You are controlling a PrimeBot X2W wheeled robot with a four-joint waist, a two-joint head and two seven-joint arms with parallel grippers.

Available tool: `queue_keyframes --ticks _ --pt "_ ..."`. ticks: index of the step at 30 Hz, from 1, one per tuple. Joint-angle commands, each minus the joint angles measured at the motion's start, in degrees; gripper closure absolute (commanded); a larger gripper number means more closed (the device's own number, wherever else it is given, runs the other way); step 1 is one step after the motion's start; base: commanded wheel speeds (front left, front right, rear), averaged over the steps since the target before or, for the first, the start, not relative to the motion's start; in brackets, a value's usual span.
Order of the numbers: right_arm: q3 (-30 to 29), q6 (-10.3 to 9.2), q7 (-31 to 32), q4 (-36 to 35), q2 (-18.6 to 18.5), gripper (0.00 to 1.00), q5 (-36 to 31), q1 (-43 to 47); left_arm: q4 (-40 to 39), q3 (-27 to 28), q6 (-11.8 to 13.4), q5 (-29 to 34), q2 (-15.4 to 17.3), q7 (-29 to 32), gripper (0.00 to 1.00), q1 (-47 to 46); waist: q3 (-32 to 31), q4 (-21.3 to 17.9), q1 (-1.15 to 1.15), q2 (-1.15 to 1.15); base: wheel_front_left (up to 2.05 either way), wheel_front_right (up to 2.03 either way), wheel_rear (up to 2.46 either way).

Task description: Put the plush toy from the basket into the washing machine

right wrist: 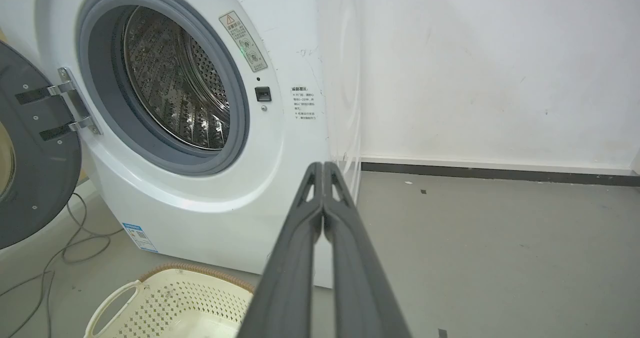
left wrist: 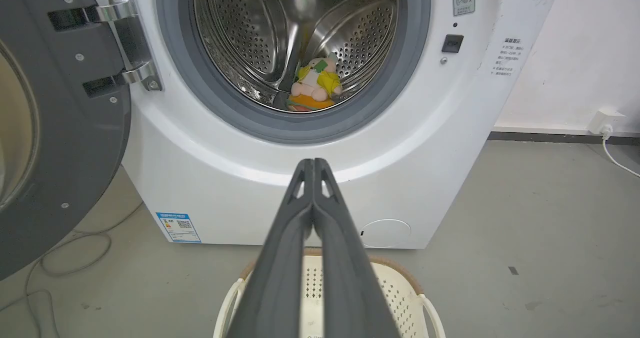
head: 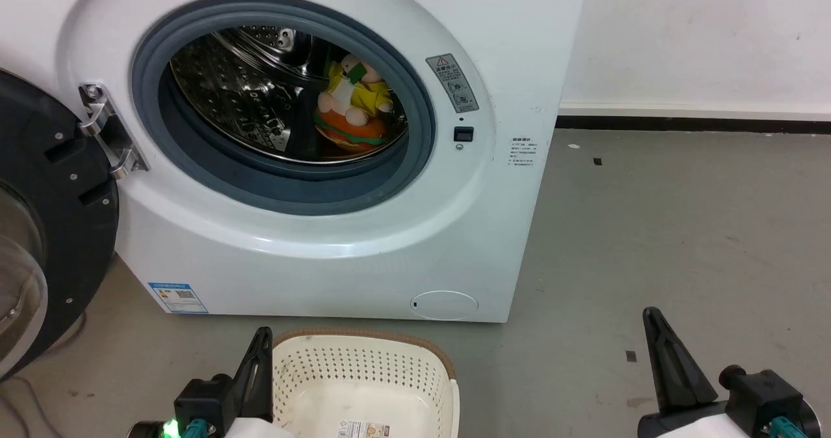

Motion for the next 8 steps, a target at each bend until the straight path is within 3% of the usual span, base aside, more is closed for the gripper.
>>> queue_keyframes --ticks 1,8 --pt "-0.2 0.01 0.3 -0.23 0.0 1.0 -0.6 -0.78 -0.55 0.38 -0.25 0.63 -0.28 0.3 1.0 -0.51 -0.01 -0.03 0.0 0.0 0.0 0.0 0.0" --pt "-0.29 0.01 1.13 -0.31 0.0 1.0 -1.06 -1.07 -1.09 0.87 -0.54 1.29 -0.56 1.11 1.0 -0.68 -0.07 -0.19 0.0 0.0 0.0 0.0 0.0"
